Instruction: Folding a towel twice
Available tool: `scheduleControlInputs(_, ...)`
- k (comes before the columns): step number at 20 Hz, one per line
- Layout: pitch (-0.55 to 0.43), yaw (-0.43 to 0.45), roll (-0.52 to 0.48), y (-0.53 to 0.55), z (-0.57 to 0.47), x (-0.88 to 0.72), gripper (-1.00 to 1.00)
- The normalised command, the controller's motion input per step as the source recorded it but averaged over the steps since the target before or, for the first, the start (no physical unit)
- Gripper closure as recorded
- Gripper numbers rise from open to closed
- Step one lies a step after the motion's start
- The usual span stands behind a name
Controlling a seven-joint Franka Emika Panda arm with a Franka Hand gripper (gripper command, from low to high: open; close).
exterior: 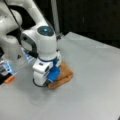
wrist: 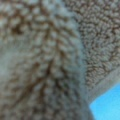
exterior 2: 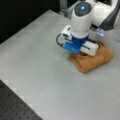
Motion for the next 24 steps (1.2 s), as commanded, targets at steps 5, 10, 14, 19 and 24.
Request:
scheduleControlInputs(5, 0.048, 0.109, -0.021, -0.06, 0.08, -0.1, -1.0)
scheduleControlInputs(10, 0.051, 0.016, 0.03, 0.08, 0.21, -0.19, -1.0)
scheduleControlInputs(14, -0.036, -0.055, 0.259, 0.21, 0.37, -0.3, -1.0)
scheduleControlInputs(19, -0.041, 0.028, 0.283, 0.16, 0.21, -0.3, -1.0)
scheduleControlInputs(24, 0.025, 0.018, 0.211, 0.22, 0.15, -0.25, -1.0)
